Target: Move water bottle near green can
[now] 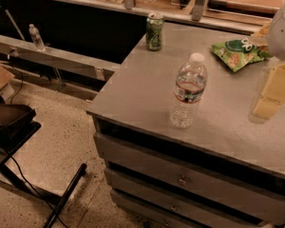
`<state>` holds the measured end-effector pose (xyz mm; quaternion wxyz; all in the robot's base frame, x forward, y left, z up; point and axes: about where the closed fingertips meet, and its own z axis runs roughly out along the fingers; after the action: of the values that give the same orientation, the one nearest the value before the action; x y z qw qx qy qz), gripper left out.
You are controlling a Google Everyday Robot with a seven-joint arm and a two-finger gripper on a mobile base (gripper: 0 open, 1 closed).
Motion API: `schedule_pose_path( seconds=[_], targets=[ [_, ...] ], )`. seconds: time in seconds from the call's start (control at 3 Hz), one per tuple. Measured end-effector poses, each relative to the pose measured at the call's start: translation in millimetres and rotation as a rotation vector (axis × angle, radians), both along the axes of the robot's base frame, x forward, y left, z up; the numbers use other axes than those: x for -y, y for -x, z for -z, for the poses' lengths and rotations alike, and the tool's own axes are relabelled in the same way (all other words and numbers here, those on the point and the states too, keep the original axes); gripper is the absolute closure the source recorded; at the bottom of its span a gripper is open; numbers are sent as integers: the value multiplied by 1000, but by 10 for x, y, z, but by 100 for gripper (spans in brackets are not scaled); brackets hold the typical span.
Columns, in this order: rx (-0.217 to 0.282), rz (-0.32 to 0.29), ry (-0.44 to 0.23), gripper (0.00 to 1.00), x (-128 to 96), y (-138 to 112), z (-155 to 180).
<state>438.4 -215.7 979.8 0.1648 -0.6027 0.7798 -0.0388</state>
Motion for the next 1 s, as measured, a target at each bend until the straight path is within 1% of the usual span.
schedule_pose_path(
  seconds=[0.33, 0.67, 1.0],
  targets=[
    [0, 0, 0, 0, 0, 0, 0],
    [-1, -15, -20, 0, -63, 11, 5],
    [-24, -60, -164, 0, -348, -17, 52]
  ],
)
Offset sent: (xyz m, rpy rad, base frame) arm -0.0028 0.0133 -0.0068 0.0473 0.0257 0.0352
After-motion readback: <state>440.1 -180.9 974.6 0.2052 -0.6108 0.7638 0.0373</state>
